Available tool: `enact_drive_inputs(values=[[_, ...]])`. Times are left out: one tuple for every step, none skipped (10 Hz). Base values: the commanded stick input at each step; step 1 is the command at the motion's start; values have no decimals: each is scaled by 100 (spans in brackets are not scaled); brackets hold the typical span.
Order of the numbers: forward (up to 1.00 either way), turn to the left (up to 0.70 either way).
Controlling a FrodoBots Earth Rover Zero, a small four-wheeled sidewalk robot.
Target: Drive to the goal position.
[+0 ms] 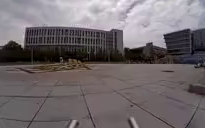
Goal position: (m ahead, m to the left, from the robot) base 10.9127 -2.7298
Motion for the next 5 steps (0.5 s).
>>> enact_drive_inputs(values=[[70, 2], [70, 2], [70, 2], [70, 2], [70, 2]])
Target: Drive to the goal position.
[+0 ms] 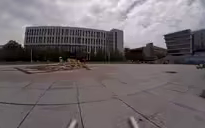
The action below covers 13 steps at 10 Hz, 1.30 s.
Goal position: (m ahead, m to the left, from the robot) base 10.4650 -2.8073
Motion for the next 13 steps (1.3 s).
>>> enact_drive_inputs(values=[[70, 2], [70, -14], [70, -33], [70, -33], [70, -33], [70, -33], [70, -33], [70, -33], [70, -33], [70, -33], [70, -27], [70, -4], [70, 2]])
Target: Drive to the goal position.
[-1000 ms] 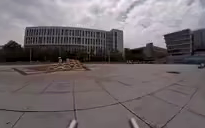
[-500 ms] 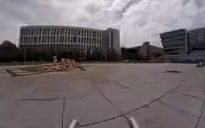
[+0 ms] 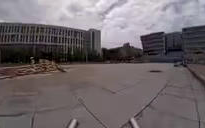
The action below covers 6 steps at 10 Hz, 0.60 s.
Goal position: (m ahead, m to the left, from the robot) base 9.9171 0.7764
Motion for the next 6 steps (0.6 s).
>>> enact_drive_inputs(values=[[70, 2], [70, 2], [70, 2], [70, 2], [70, 2], [70, 2]])
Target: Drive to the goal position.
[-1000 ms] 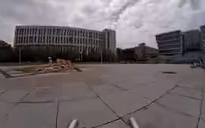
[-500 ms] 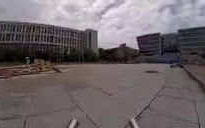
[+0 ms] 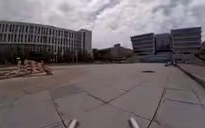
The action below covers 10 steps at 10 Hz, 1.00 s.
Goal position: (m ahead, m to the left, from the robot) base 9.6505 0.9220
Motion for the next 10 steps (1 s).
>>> enact_drive_inputs(values=[[70, 2], [70, 2], [70, 2], [70, 2], [70, 2], [70, 2], [70, 2], [70, 2], [70, 2], [70, 2]])
